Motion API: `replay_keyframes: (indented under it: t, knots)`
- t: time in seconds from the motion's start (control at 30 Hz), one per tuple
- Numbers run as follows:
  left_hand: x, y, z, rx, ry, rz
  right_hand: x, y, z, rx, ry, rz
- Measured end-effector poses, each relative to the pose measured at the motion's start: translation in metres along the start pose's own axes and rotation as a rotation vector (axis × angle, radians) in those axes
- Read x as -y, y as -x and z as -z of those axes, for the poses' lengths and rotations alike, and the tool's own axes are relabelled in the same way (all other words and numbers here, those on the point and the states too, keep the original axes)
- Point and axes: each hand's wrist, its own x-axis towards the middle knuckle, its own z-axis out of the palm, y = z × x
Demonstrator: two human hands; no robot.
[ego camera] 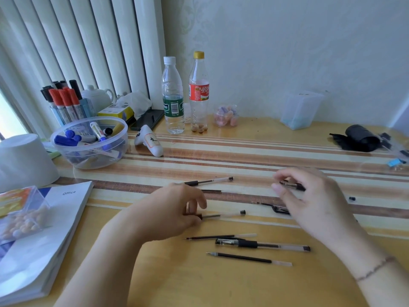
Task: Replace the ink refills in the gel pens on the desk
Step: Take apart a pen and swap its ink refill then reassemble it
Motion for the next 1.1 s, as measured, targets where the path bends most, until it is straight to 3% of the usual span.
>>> replay_keyframes:
  t: [0.23, 0.5, 0.6, 0.93, 1.0, 1.1]
  knots:
    - [-0.005, -0.001, -0.004, 0.096, -0.035, -0.044, -0.021, -0.015, 0.026, -0.130, -0.166, -0.242]
    - [0.010, 0.000, 0.005, 0.039, -0.035, 0.036, -0.035, -0.014, 0.040, 0.451, 0.096, -0.343]
    - [0.018, 0.003, 0.009, 0.017, -0.034, 0.090, -0.037, -0.012, 0.040, 0.560, 0.166, -0.329]
    - [0.013, 0.001, 0.006, -0.054, -0.031, 0.079, -0.041, -0.010, 0.034, 0.575, 0.183, -0.277]
    - [0.011, -0.001, 0.004, -0.122, -0.066, 0.048, -0.040, -0.011, 0.035, 0.564, 0.193, -0.266]
    - [0.000, -0.006, -0.004, -0.346, -0.055, -0.073, -0.033, -0.009, 0.036, 0.502, 0.186, -0.227]
